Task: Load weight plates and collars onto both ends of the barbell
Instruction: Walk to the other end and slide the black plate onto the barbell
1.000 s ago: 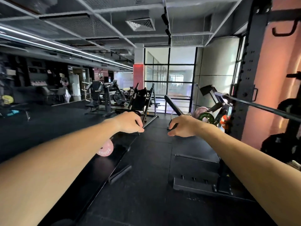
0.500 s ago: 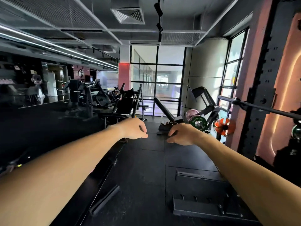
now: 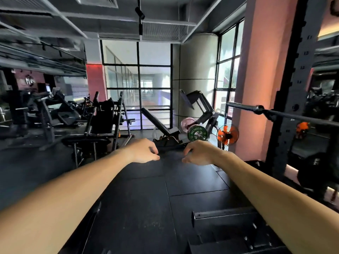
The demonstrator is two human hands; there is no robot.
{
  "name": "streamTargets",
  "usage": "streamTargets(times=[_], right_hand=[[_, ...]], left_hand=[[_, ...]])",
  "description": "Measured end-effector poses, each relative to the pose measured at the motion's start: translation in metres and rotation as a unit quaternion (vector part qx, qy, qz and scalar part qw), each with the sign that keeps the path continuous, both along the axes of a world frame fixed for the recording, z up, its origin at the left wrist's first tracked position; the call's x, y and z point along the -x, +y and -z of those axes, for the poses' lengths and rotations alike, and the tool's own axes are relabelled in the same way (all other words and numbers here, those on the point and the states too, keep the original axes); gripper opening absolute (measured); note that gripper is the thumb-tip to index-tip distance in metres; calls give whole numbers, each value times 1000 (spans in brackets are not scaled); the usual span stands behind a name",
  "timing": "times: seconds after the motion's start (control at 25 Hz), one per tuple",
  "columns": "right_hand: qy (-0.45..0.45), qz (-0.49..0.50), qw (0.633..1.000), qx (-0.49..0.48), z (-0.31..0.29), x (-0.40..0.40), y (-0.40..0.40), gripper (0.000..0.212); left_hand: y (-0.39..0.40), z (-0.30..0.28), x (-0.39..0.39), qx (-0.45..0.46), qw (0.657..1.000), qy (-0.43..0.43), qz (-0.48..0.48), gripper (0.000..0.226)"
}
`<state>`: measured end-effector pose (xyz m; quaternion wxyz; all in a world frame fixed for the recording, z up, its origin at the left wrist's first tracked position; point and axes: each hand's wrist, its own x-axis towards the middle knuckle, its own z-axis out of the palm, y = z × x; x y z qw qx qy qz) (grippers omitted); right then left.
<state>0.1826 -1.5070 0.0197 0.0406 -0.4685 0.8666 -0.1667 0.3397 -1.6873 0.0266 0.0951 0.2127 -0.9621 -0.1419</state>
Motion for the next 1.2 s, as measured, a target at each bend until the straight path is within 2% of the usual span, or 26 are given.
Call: streamTargets(times=[0.24,0.48,0.8,0.88,1.0,1.2], right_hand=[[9,9,1000,10,8,150,-133,34],[27,13,1000,4,-20,304,-272,32],[18,24,1000,4,11,490,-465,32],[27,42,999,-8,9,535,-504,35],[26,76,996,45,1,612,-550,30],[-12,160,986,38,2,743,-594,32]], left_hand=[[-135,2,151,19,1000,5,22,25],[-270,-23,298,5,1000,22,20,25],[-476,9,498,-6,999,20,49,29],[-526,9,553,-16,997,14,68,28],[-593,-3,652,-12,995,12,99,26],[-647,-3,812,-15,986,0,167,20]])
